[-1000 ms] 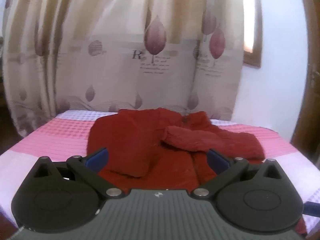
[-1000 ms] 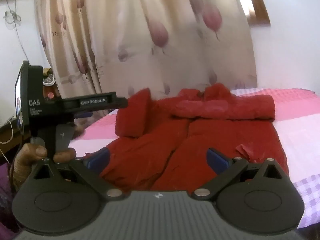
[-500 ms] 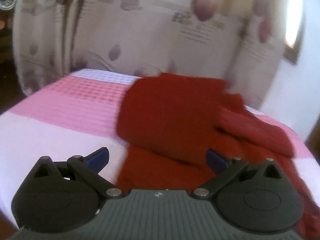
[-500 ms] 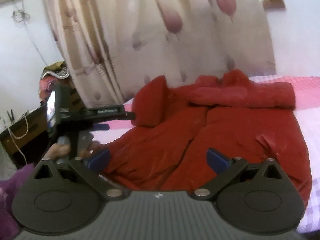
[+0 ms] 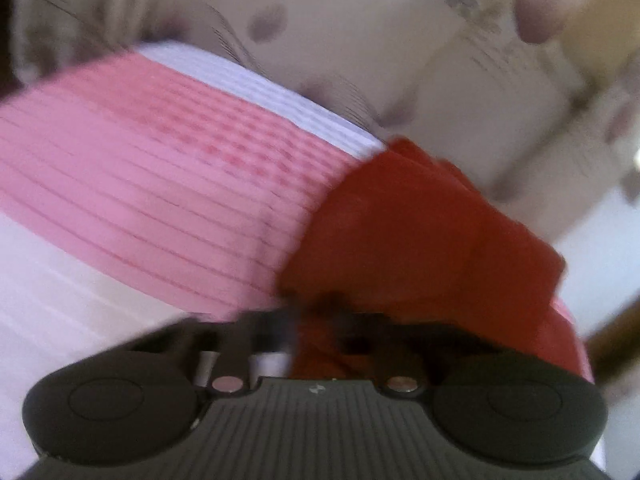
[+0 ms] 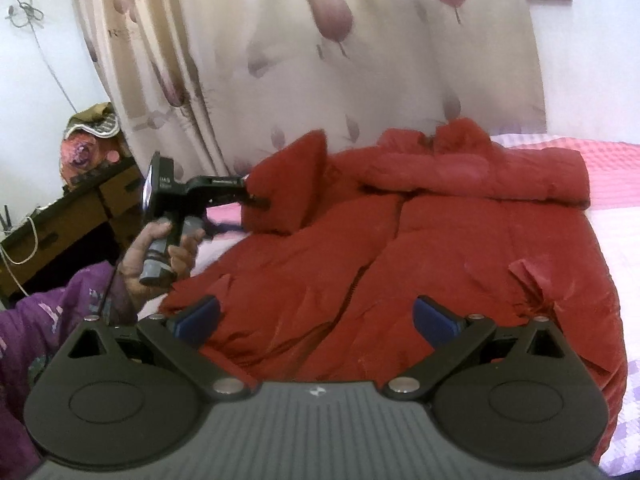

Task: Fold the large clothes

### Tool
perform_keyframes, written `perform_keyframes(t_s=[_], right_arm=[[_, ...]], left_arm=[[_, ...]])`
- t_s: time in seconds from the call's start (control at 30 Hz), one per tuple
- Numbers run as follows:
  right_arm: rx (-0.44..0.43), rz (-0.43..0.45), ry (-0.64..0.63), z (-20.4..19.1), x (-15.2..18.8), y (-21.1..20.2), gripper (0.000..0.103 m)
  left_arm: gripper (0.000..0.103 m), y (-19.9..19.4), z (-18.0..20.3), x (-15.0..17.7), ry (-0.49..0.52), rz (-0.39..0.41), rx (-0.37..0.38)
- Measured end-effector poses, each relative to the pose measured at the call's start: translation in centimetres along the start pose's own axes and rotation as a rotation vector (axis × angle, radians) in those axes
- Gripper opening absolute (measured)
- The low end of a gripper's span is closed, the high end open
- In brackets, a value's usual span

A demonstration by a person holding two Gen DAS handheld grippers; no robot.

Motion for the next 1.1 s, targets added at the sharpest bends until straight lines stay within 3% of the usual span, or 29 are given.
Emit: perform_keyframes(t_s=[0.03,0.13,0.3,0.4,0.43,0.47,0.5,0.53,0.57,0.63,0.73,0.83,0.9,0.93,0.97,1.0,1.03,1.1], right_arm=[[0.011,-0.002,-0.004,0.0,-0.2,0.1,0.103],[0.054,0.027,-0.034,0.1,-0.8,-0.2,0.103],[0.137,0.080,-0.163,0.8,-3.9,-0.3,0.103],[0.192,0.085,-0.251,1.3,-6.5,1.5,0.103],[0.206,0.088,-0.277,1.3,-7.1,2.3,0.103],[0.221,0.089,-0.292,1.3,-7.8,3.1,0.103],[0.220,0.092,-0.290,1.3,-8.3,3.8,0.103],[0.207,0.097,-0.279,1.2,-8.6,4.1,0.103],[0.181,0.104,-0.253,1.0,-8.9,4.5,0.103],[0.135,0.106,-0.197,0.7,-9.0,5.1,0.103],[0.110,0.077,-0.183,0.7,-8.1,5.6,0.103],[0.137,0.053,-0.213,0.7,-7.0,5.7,0.103],[0.139,0.047,-0.212,1.0,-6.7,5.6,0.103],[0.140,0.047,-0.208,1.1,-6.7,5.5,0.103],[0.139,0.043,-0.198,1.3,-6.6,5.6,0.103],[0.139,0.040,-0.191,1.5,-6.5,5.6,0.103],[0.141,0.036,-0.186,1.6,-6.4,5.7,0.103],[0.152,0.032,-0.181,1.9,-6.6,5.9,0.103]], left_arm=[[0.002,-0.7,-0.4,-0.8,-0.011,0.030,-0.021],[0.000,-4.5,-2.6,-2.8,-0.006,0.169,-0.178],[0.000,-10.3,-8.8,-5.1,-0.105,0.296,-0.377],[0.000,-11.1,-10.6,-4.9,-0.113,0.196,-0.253],[0.006,-10.5,-10.4,-4.7,-0.092,0.141,-0.198],[0.032,-9.7,-9.9,-4.1,-0.068,0.088,-0.154],[0.050,-8.9,-9.4,-3.5,-0.047,0.051,-0.117],[0.086,-8.3,-8.9,-2.2,-0.027,0.027,-0.085],[0.103,-7.6,-8.1,-1.5,-0.018,0.019,-0.050],[0.102,-6.3,-6.3,-0.2,-0.008,0.017,0.026],[0.103,-3.1,-4.7,0.5,-0.031,-0.061,0.126],[0.102,0.4,-3.1,1.0,-0.106,-0.117,0.164],[0.099,1.7,-2.0,0.8,-0.123,-0.079,0.193],[0.083,2.2,-2.0,0.4,-0.127,-0.067,0.210],[0.054,2.4,-1.5,0.3,-0.125,-0.057,0.222],[0.037,2.3,-1.5,-0.2,-0.122,-0.045,0.178],[0.006,1.8,-1.7,-0.8,-0.111,-0.020,0.110],[0.000,-0.7,-2.0,-1.7,-0.093,0.075,-0.022]])
Point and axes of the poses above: each gripper's, at about its wrist camera, not at the fingertips, and y roughly the way its jaws point, z to its right, x to its underside, the point moved 5 cm from there along y, roughly the way its jaws point, and after that the axes turned 4 degrees about -z, right-handed, at the moved point
